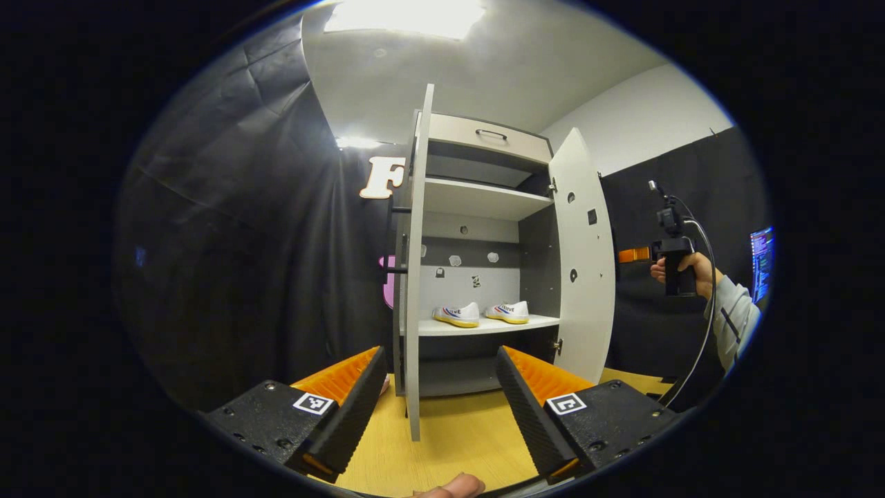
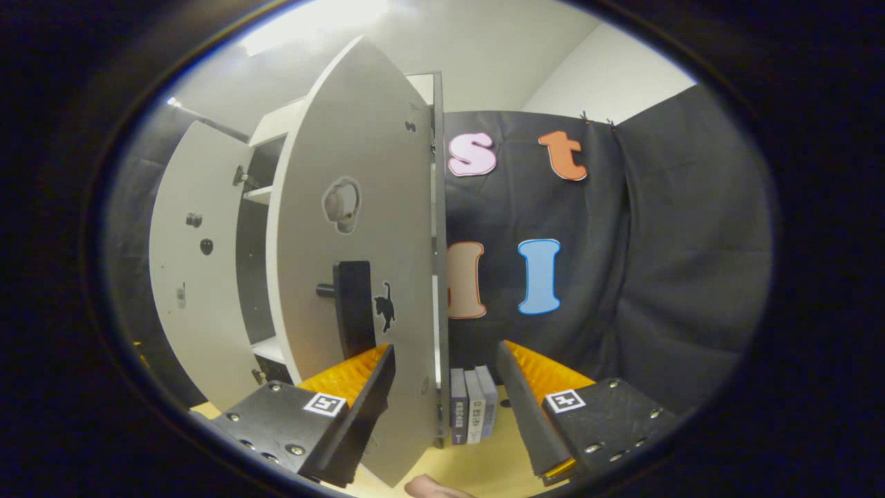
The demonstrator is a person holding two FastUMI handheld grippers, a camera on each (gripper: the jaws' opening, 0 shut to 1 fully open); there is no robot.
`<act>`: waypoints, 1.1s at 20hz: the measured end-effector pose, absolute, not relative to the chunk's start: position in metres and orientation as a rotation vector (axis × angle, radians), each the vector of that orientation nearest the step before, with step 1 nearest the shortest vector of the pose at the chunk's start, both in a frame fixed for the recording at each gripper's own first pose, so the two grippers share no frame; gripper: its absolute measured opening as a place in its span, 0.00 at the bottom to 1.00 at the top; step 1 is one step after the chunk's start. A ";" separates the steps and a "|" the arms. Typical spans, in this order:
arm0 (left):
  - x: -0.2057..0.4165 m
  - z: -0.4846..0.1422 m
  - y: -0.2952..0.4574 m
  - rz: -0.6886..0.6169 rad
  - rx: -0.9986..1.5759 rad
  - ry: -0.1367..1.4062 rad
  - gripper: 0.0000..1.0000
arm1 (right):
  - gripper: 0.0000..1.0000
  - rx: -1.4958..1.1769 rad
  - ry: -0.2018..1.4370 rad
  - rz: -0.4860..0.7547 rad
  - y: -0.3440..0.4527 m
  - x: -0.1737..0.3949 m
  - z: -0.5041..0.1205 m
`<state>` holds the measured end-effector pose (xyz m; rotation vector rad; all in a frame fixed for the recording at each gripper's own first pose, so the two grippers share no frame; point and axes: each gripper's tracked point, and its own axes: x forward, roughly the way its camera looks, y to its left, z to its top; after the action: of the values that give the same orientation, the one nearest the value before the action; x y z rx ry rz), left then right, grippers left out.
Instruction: Grab one shoe with the right hand and put it into the shoe cabinet, grab the other shoe with the left hand and put it into the shoe cabinet; then close the right door with the right hand and the left door with the left hand.
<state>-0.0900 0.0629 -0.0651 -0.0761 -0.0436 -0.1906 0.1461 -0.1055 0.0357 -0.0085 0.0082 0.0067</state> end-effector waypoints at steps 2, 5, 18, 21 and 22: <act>-0.089 -0.065 0.063 -0.189 -0.080 -0.040 0.96 | 0.87 -0.038 -0.015 0.017 -0.087 0.149 0.037; -0.085 -0.066 0.066 -0.192 -0.076 -0.037 0.99 | 0.90 -0.061 -0.002 0.015 -0.063 0.154 0.027; -0.056 -0.073 0.137 0.003 -0.021 0.032 0.96 | 0.93 -0.037 -0.014 0.120 0.018 0.075 -0.004; -0.041 -0.076 0.156 0.041 -0.033 0.058 0.93 | 0.93 -0.070 -0.047 0.100 0.015 0.048 -0.004; -0.034 -0.073 0.164 0.053 -0.041 0.057 0.96 | 0.97 -0.067 -0.067 0.098 0.014 0.040 -0.001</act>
<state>-0.0337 0.1636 -0.0735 -0.0408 0.0568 0.0530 0.0401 0.0139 -0.0010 -0.0666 -0.0670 0.0976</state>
